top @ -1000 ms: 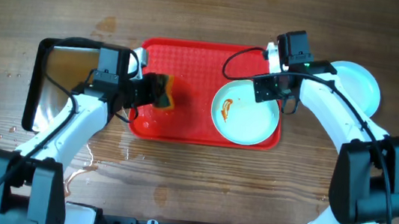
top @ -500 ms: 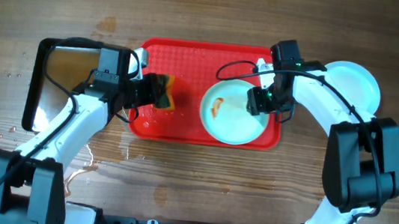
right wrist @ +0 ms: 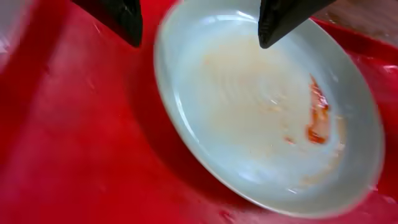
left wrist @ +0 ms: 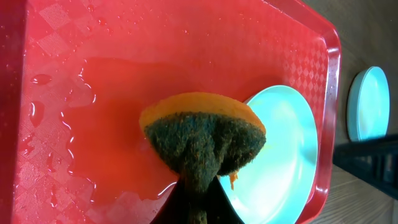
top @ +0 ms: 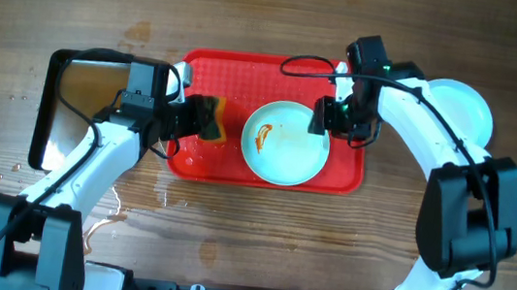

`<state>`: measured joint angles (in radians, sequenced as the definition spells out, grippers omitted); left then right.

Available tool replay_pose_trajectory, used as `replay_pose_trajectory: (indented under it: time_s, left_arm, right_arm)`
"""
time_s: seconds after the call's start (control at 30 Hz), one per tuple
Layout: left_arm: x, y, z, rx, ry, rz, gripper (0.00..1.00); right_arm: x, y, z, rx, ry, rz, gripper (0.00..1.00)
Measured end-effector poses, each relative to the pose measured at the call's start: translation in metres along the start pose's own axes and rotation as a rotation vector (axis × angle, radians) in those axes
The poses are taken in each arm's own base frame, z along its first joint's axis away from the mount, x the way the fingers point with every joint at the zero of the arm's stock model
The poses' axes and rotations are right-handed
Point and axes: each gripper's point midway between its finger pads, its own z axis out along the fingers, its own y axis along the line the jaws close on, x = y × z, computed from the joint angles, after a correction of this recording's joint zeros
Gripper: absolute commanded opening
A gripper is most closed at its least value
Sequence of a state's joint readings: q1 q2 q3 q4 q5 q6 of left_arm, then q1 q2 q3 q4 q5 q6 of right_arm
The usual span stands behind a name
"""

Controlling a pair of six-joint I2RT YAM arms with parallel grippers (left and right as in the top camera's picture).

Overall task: Clean dirty plates on tray and stack at the side
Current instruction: 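Scrub the last plate with the sponge in the left gripper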

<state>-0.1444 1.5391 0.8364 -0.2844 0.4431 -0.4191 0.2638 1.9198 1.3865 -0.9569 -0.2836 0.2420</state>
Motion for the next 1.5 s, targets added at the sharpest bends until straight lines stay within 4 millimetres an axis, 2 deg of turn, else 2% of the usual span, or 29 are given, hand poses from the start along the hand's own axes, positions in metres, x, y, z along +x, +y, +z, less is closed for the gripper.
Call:
replay_pose_trajectory:
  time_s: [0.07, 0.17, 0.3, 0.47, 0.53, 0.7, 0.87, 0.93, 1.2, 1.37, 1.43, 1.5]
  left_arm:
    - [0.001, 0.000, 0.000, -0.001, 0.002, -0.001, 0.04]
    - [0.000, 0.000, 0.000, -0.001, 0.002, -0.001, 0.04]
    - [-0.001, -0.001, 0.000, 0.003, -0.005, 0.003, 0.04]
    - [-0.002, -0.001, 0.000, 0.004, -0.007, 0.004, 0.04]
    - [-0.002, -0.001, 0.000, 0.004, -0.007, 0.004, 0.04]
    - [-0.002, -0.001, 0.000, 0.004, -0.007, 0.004, 0.04]
    - [-0.002, -0.001, 0.000, 0.004, -0.007, 0.004, 0.04]
    - [-0.002, -0.001, 0.000, 0.004, -0.007, 0.004, 0.04]
    - [-0.005, -0.003, 0.000, 0.010, -0.018, 0.010, 0.04]
    - [-0.007, -0.017, 0.004, 0.030, -0.044, 0.038, 0.04]
    - [-0.008, -0.020, 0.009, -0.007, -0.071, 0.030, 0.04]
    - [-0.009, -0.026, 0.013, -0.040, -0.112, 0.017, 0.04]
  right_arm:
    - [0.009, -0.012, -0.006, 0.074, 0.018, 0.069, 0.59]
    - [0.016, -0.017, -0.004, 0.096, 0.038, 0.109, 0.56]
    - [0.025, -0.020, 0.013, 0.073, 0.052, 0.143, 0.54]
    - [0.043, -0.029, 0.038, 0.066, 0.073, 0.243, 0.45]
    - [0.044, -0.027, 0.041, 0.049, 0.066, 0.275, 0.41]
    - [0.047, -0.018, 0.045, 0.016, 0.059, 0.337, 0.17]
    - [0.053, -0.002, 0.052, 0.013, 0.064, 0.336, 0.04]
    - [0.048, 0.005, 0.054, -0.005, 0.041, 0.319, 0.04]
    - [-0.010, 0.030, 0.050, -0.112, -0.197, 0.138, 0.04]
    - [-0.027, 0.037, 0.045, -0.141, -0.269, 0.086, 0.04]
    - [-0.027, 0.038, 0.045, -0.143, -0.272, 0.085, 0.04]
    - [-0.018, 0.038, 0.049, -0.134, -0.236, 0.115, 0.04]
